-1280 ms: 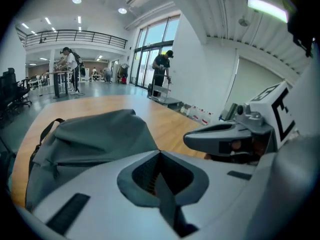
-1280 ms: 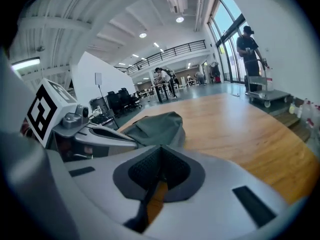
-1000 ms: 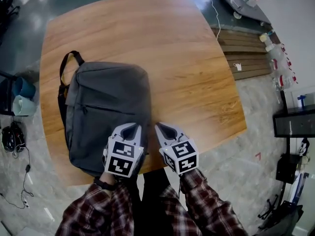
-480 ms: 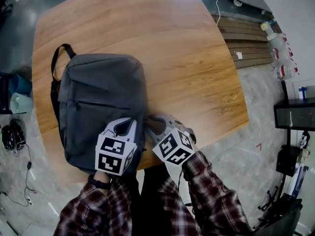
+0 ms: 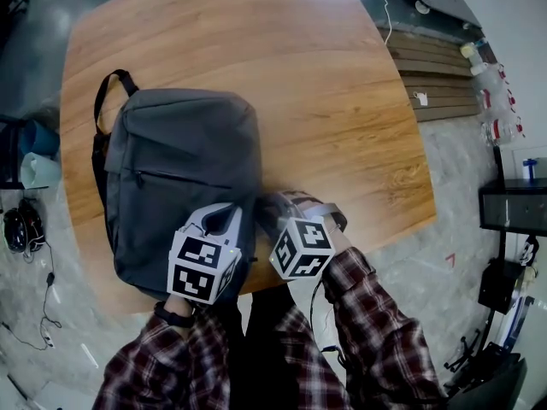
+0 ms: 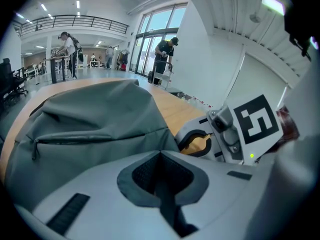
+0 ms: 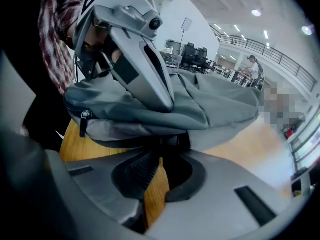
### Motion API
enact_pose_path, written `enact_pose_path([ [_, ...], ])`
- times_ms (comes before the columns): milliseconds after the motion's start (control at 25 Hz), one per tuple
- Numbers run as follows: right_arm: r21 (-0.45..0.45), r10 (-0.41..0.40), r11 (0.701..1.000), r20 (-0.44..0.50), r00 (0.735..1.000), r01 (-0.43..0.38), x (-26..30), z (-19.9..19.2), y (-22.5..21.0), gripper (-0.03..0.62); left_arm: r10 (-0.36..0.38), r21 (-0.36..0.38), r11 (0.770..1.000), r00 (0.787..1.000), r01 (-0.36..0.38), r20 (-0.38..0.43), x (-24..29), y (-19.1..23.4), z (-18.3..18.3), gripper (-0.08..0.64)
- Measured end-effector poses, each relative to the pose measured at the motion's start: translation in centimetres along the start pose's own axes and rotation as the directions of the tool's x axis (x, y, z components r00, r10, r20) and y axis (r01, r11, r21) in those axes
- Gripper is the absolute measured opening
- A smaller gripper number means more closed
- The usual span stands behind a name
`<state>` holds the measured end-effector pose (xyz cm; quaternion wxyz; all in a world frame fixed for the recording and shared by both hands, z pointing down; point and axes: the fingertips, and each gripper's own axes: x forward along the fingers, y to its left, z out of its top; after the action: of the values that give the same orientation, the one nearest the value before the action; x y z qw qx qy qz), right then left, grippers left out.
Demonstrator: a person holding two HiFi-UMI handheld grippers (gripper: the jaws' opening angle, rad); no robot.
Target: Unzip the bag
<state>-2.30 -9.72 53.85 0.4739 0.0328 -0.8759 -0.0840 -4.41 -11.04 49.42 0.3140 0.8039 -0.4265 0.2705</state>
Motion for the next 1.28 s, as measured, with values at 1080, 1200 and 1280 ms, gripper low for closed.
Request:
enact_pose_path([
  [1080, 0.084, 0.044, 0.996, -0.033, 0.999, -0.041, -0.4, -0.9, 0.3, 0.028, -0.001, 0.032, 0.999, 1.0, 0.001, -0.006, -0.3, 0.1, -0.3, 0.006],
  [1200, 0.156, 0.119, 0.981, -0.023, 0.993, -0.114, -0.9, -1.3, 1.5, 0.026, -0.004, 0.052, 0.999, 1.0, 0.006, -0.026, 0.3, 0.2, -0.3, 0.006],
  [1280, 0.183, 0.145, 0.973, -0.029, 0.989, -0.137, -1.2, -1.6, 2.7, 0.026, -0.008, 0.06, 0.998, 0.999, 0.01, -0.033, 0.6, 0.3, -0.2, 0.006],
])
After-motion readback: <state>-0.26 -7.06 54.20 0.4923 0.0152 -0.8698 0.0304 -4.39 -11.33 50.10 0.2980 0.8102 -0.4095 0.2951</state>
